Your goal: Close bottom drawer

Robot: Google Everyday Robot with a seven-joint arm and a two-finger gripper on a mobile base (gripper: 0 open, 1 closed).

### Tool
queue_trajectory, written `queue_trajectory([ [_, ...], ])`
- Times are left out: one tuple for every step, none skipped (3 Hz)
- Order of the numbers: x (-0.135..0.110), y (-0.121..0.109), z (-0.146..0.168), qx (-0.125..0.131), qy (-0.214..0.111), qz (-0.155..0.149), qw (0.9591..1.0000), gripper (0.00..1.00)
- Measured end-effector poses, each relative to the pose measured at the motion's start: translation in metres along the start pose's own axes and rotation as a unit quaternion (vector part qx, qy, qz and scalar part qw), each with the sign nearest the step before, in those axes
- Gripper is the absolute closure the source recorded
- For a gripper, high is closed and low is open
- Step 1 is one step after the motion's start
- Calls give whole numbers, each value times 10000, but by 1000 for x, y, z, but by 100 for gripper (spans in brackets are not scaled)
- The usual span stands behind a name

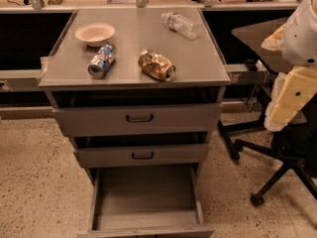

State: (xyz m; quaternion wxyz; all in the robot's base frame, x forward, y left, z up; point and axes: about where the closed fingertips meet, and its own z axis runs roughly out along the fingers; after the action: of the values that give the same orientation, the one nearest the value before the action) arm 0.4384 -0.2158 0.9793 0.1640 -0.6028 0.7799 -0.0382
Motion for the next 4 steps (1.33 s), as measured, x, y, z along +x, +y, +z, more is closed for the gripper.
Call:
queue_trajectory([
  [0,0,0,0,-2,-1,10000,0],
  [-8,2,-1,-57,-326,-179,9993,0],
  [-57,31,17,120,-741,-684,9948,0],
  [-116,67,91,-115,-976,-1083,9893,0],
])
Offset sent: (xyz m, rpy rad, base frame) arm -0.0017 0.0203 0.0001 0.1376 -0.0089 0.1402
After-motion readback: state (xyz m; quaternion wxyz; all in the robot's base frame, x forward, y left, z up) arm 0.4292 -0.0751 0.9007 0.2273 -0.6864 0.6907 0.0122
